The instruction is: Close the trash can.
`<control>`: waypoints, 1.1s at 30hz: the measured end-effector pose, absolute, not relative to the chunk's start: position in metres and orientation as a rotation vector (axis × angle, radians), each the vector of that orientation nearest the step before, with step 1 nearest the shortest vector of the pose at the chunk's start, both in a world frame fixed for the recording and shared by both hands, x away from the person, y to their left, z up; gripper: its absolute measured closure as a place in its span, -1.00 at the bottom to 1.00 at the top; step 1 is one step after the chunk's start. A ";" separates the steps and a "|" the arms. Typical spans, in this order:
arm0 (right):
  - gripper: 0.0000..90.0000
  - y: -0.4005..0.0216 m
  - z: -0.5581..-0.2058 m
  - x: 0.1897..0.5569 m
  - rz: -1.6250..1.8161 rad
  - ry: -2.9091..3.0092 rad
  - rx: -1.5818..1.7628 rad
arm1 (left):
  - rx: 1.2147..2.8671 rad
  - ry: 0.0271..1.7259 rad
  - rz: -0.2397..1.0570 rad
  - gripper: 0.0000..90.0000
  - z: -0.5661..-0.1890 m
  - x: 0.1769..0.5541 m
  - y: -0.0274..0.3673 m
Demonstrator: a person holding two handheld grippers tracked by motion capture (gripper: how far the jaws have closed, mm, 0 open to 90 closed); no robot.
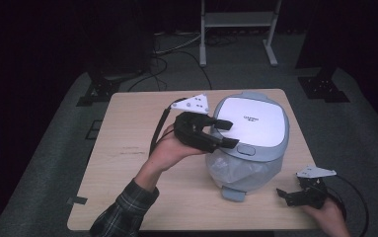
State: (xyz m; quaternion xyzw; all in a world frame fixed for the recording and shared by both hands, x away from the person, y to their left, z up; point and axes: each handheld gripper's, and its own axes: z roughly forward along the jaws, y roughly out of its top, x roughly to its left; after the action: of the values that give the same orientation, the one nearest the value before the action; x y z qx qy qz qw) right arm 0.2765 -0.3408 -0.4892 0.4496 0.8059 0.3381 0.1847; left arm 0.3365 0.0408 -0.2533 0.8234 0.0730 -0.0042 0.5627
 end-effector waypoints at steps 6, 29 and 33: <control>-1.00 -0.341 -0.489 0.277 0.953 2.271 1.267 | 1.951 0.246 0.065 -0.49 -0.255 0.329 0.066; -1.00 -0.341 -0.489 0.276 0.953 2.271 1.267 | 1.990 0.500 0.253 -1.00 -0.317 0.316 0.129; -1.00 -0.341 -0.489 0.276 0.953 2.271 1.267 | 1.993 0.544 0.288 -1.00 -0.338 0.314 0.140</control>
State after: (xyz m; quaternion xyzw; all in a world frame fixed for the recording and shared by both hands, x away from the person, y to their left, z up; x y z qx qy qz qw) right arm 0.2765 -0.3408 -0.4892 0.4496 0.8059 0.3381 0.1847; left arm 0.3142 0.1400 -0.3384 0.8254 0.2252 0.1193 0.5037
